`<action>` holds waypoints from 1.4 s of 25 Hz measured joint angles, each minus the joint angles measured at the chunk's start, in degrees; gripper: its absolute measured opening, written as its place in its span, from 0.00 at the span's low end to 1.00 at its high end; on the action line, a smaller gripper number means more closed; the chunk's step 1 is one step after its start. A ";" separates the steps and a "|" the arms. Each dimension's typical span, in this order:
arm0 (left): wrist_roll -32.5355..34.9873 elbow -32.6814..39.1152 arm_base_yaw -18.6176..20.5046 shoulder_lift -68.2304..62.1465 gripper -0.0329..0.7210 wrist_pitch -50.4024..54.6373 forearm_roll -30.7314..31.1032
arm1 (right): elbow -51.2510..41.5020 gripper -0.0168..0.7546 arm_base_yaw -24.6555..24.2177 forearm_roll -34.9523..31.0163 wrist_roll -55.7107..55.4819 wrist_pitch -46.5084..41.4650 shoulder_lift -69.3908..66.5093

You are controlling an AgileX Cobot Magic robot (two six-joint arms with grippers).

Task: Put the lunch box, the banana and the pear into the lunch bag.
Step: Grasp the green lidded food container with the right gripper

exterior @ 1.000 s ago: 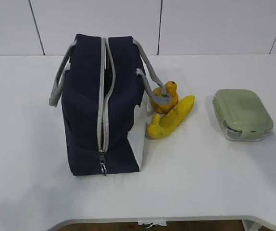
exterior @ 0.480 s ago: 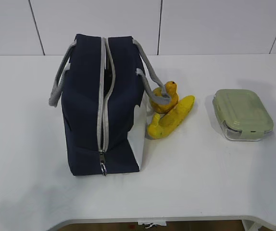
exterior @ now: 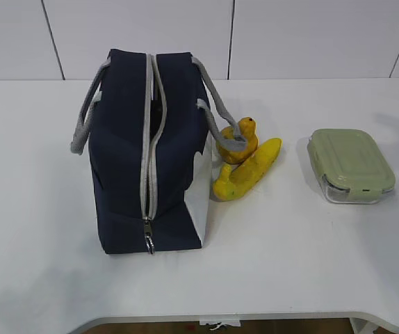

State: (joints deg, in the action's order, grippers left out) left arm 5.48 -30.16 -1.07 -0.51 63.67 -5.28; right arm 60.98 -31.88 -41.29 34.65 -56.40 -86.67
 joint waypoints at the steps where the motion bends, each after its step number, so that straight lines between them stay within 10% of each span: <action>1: 0.00 0.00 0.00 0.00 0.36 0.00 0.00 | 0.10 0.49 -1.16 -4.37 3.59 -1.42 -1.90; 7: 0.00 0.00 0.00 0.00 0.36 0.00 -0.08 | 4.57 0.49 -5.05 -18.77 14.48 -10.80 -17.12; 23: 0.00 0.00 0.00 0.00 0.36 0.00 -0.13 | 14.90 0.50 -5.04 -19.83 15.53 -10.91 -28.08; 35: 0.00 0.00 0.00 0.00 0.36 0.00 -0.13 | 15.03 0.79 0.63 -20.26 18.25 -10.91 -31.48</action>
State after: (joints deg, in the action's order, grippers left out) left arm 5.48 -30.16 -1.07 -0.51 63.67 -5.41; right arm 76.01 -31.25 -61.55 52.90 -67.32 -118.15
